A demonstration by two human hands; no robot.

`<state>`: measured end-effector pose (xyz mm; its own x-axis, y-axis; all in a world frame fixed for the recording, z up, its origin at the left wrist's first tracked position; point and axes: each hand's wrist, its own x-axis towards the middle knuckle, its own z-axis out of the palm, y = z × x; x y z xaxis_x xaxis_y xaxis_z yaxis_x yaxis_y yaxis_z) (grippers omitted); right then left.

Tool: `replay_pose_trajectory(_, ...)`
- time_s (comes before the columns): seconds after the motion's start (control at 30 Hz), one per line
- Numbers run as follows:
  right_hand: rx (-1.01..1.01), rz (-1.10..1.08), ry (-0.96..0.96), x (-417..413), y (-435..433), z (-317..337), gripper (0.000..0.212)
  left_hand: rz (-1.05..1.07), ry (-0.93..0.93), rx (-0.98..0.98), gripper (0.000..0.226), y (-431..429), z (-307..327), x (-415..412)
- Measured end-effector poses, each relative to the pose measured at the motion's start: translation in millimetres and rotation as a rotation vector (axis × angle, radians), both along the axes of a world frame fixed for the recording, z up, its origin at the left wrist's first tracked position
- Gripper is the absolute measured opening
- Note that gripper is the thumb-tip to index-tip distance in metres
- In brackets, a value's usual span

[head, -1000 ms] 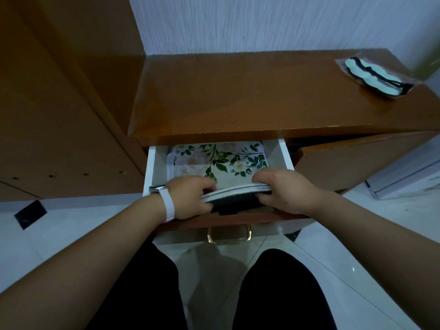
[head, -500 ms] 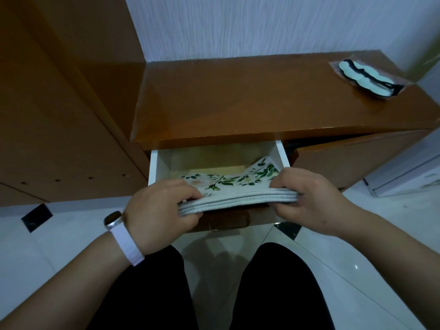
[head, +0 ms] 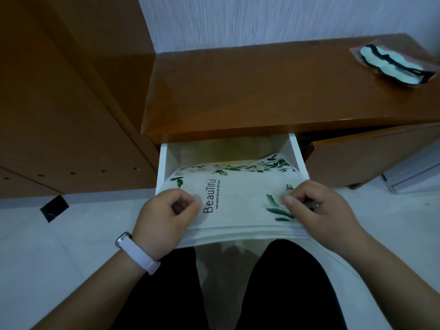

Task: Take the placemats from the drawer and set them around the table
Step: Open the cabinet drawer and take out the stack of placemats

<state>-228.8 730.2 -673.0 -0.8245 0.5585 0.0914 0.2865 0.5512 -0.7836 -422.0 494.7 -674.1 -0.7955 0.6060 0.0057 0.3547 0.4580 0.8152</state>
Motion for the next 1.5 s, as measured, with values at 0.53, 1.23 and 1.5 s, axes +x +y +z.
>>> replay_pose_trajectory(0.53, -0.239, -0.566, -0.082, -6, -15, -34, 0.049, 0.404, -0.015, -0.264, 0.048, -37, -33, -5)
replay_pose_trajectory(1.23, -0.674, -0.551, -0.117, 5, -26, 41, 0.017, 0.409, -0.452, 0.066, 0.038, -21, 47, -4)
replay_pose_trajectory(1.5, -0.619, -0.529, -0.134, 19, -26, 201, 0.019, 0.423, -0.528, 0.179, 0.036, -24, 210, 15)
